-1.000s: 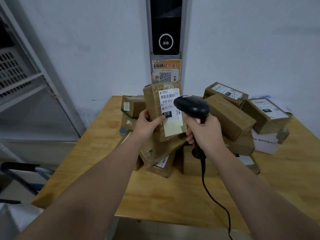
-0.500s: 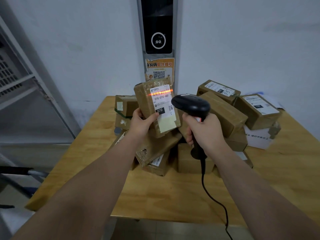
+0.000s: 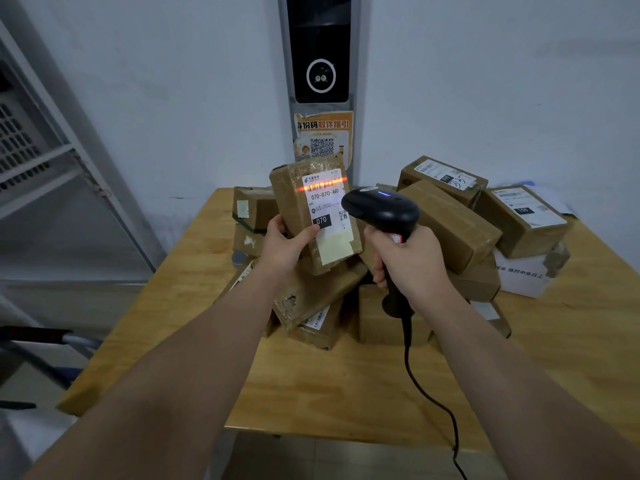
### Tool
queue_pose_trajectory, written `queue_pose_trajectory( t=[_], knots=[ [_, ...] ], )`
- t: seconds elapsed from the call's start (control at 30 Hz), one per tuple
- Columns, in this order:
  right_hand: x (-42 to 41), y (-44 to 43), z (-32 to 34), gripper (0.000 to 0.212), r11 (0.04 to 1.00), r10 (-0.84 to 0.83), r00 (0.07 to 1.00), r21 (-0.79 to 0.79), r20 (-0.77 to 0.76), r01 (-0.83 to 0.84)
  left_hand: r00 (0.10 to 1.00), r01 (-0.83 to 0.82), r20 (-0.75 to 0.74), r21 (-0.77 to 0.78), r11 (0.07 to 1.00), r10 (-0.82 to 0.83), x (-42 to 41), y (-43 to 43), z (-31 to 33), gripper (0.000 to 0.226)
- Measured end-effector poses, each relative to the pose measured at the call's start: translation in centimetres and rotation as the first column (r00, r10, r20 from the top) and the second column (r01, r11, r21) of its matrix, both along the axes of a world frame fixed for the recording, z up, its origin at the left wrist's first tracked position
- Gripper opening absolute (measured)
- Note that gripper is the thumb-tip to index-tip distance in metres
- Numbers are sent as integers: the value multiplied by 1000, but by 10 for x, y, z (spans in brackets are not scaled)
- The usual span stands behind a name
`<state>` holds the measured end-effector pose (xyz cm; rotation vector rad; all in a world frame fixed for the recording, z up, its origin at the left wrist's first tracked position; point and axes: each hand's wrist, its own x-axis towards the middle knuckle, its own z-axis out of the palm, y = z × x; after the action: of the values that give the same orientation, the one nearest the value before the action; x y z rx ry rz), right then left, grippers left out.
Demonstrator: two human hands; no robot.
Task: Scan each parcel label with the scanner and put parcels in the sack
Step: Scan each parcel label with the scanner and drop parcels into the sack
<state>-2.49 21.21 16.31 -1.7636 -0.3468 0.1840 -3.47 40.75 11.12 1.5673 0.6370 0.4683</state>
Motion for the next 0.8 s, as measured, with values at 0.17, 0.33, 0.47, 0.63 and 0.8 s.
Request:
queue_pose_trajectory(
  t=[0.17,0.33,0.47,0.63,0.8],
  knots=[
    [1,0,-9,26,994,59,998,92,-17,-57,999,21,25,9,1000,-21,-7,-6,3,77],
    [-11,7,-28,23,950,118,993,294,-14,-109,993,13,114,-5,1000,-12,-39,-11,5,70],
    [-31,28,-49,25,925,189,978,351,-89,-147,988,-106,111,-50,993,111,-91,-1,-3,72],
    [-85,61,-76,31,923,310,934,291,-178,-251,967,-243,51,-88,966,248,-183,25,-30,57],
    [-160,101,-111,30,931,349,871,236,-345,-279,938,-343,-2,-121,932,345,-278,63,-60,46]
  ],
)
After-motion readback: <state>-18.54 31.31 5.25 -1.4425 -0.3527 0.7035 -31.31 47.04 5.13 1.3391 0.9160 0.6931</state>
